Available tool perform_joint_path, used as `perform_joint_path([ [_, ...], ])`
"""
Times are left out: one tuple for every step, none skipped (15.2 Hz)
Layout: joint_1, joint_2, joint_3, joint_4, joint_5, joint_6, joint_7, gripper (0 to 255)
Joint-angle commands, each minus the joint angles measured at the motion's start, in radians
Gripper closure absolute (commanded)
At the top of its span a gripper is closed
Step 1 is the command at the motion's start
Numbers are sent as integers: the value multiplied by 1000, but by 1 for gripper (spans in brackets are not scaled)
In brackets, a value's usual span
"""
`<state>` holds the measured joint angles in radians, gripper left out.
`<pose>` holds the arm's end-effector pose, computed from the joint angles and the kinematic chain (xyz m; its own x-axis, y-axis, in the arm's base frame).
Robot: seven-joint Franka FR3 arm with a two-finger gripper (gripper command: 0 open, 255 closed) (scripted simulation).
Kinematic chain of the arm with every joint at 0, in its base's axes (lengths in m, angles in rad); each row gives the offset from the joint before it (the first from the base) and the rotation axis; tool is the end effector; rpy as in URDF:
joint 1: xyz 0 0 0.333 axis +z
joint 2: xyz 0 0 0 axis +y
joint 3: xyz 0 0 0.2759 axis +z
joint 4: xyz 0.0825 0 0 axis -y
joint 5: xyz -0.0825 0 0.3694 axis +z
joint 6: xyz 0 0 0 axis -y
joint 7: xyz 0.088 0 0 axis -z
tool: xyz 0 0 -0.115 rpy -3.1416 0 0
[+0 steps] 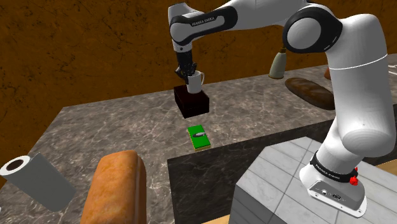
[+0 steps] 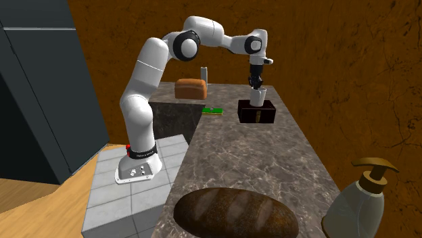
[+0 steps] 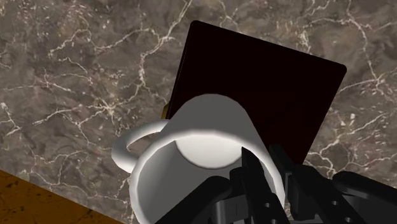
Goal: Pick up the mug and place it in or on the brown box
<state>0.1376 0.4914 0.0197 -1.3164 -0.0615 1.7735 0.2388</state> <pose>0.6584 0.0962 0.4130 0.9973 -0.0708 -0.0216 -0.0695 -0.9959 0.0572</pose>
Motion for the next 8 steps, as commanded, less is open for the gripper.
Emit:
perform_joint_path([
  [0, 0, 0, 0, 0, 0, 0, 255],
  [0, 0, 0, 0, 0, 0, 0, 0],
  [0, 0, 0, 0, 0, 0, 0, 0],
  [0, 0, 0, 0, 0, 0, 0, 0],
  [0, 0, 0, 0, 0, 0, 0, 0],
  [0, 0, 0, 0, 0, 0, 0, 0],
  [0, 0, 0, 0, 0, 0, 0, 0],
  [1, 1, 0, 36, 0, -34, -1, 0],
])
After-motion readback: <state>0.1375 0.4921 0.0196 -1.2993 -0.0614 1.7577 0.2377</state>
